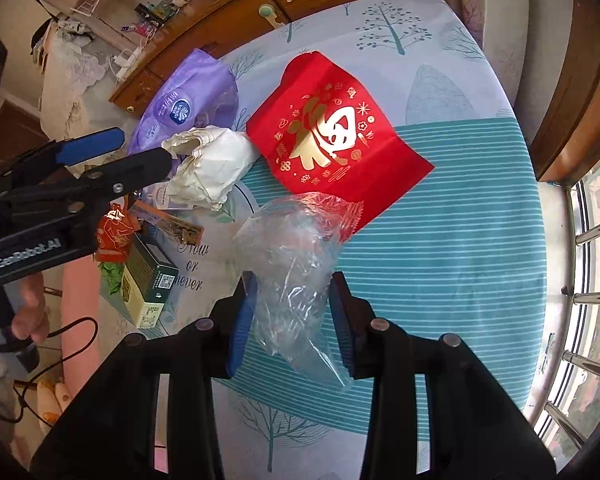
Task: Collect trash
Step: 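Grasp the clear plastic bag with the right tool while the left tool grasps the cream wrapper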
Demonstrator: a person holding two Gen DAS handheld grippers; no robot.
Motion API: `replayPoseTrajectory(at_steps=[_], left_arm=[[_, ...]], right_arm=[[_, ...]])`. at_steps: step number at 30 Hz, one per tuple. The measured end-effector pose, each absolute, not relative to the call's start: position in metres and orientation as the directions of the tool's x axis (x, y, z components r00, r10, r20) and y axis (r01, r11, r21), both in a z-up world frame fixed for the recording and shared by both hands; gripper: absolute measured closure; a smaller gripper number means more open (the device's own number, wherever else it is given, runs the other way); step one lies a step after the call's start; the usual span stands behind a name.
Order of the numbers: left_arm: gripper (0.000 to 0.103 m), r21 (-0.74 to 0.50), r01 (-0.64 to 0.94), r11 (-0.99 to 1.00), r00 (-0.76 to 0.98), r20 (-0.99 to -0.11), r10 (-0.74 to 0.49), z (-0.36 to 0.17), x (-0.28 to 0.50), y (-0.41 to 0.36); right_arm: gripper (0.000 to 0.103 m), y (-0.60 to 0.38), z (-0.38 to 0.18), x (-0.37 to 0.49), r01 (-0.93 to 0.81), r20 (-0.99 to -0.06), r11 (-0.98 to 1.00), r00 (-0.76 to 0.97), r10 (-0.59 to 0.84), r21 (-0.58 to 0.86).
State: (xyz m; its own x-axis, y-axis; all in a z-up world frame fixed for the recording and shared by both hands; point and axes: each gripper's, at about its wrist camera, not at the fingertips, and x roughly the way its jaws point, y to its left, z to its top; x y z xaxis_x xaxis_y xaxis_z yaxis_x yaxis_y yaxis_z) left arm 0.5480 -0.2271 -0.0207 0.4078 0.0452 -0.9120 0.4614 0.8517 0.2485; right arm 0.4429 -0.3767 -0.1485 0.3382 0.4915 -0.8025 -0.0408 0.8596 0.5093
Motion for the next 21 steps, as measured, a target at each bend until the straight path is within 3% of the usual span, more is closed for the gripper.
replayPoseTrajectory(at_steps=[7, 8, 10, 13, 16, 21], left_arm=[[0.027, 0.260, 0.528, 0.809, 0.319, -0.943, 0.095, -0.056, 0.569, -0.240], [0.031, 0.259, 0.532, 0.806, 0.308, -0.946, 0.100, -0.063, 0.571, -0.242], [0.062, 0.249, 0.538, 0.805, 0.269, -0.956, 0.116, -0.075, 0.573, -0.243], [0.083, 0.262, 0.524, 0.810, 0.260, -0.955, 0.141, -0.087, 0.571, -0.243], [0.090, 0.286, 0.511, 0.810, 0.305, -0.942, 0.140, -0.081, 0.558, -0.244], [0.091, 0.219, 0.443, 0.869, 0.340, -0.938, 0.063, -0.055, 0.524, -0.230]], right_arm=[[0.070, -0.394, -0.141, 0.448, -0.020, -0.784, 0.841, 0.353, 0.511, 0.540], [0.070, -0.394, -0.141, 0.449, -0.018, -0.782, 0.840, 0.354, 0.513, 0.543], [0.070, -0.395, -0.141, 0.448, -0.016, -0.781, 0.838, 0.354, 0.515, 0.545], [0.070, -0.396, -0.143, 0.447, -0.012, -0.781, 0.835, 0.348, 0.519, 0.550], [0.070, -0.396, -0.143, 0.444, -0.011, -0.783, 0.835, 0.342, 0.520, 0.550], [0.070, -0.391, -0.139, 0.436, -0.028, -0.789, 0.841, 0.333, 0.517, 0.540]])
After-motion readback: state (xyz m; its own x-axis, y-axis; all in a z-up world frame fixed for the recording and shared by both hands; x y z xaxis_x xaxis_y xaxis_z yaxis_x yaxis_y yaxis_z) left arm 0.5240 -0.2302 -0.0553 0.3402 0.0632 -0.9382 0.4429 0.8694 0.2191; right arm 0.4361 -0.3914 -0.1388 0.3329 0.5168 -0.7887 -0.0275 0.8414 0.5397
